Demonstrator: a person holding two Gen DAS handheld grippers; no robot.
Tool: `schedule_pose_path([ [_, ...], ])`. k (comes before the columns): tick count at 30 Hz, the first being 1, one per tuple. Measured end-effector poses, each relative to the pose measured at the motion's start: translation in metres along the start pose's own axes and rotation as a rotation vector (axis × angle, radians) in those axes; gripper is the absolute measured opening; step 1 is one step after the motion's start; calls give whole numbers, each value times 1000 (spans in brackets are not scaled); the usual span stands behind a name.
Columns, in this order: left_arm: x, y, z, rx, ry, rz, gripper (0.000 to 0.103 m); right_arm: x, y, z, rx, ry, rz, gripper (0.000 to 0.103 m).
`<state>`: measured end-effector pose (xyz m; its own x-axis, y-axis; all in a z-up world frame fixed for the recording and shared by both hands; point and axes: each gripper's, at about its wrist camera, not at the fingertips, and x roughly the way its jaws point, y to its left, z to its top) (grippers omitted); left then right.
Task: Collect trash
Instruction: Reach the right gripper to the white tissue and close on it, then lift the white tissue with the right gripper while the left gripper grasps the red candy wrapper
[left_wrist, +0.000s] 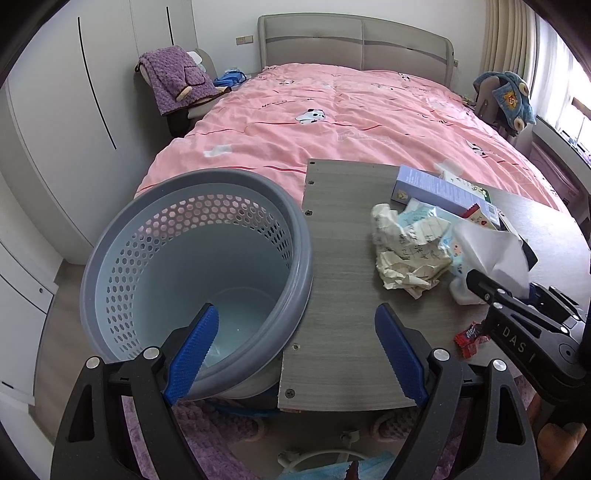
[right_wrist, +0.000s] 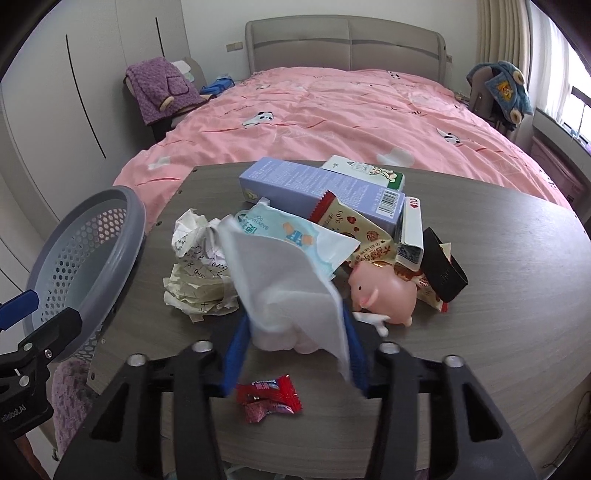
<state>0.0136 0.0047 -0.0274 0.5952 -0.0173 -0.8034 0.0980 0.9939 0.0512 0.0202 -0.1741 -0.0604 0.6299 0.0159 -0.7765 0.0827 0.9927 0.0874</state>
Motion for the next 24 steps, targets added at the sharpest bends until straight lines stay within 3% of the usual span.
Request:
schedule_pose_path([
  [7,-3,-3,-2,9,-5,-14,83,-13,-3,4,25,-23,46,9],
  [16,-8,-19,-3,38,-20,-99,83,-53,-17,9,61,-102,119,8],
  [24,-13,-51,-3,99,-14,-156,83,-86,-49,-1,101,-146,95,8],
])
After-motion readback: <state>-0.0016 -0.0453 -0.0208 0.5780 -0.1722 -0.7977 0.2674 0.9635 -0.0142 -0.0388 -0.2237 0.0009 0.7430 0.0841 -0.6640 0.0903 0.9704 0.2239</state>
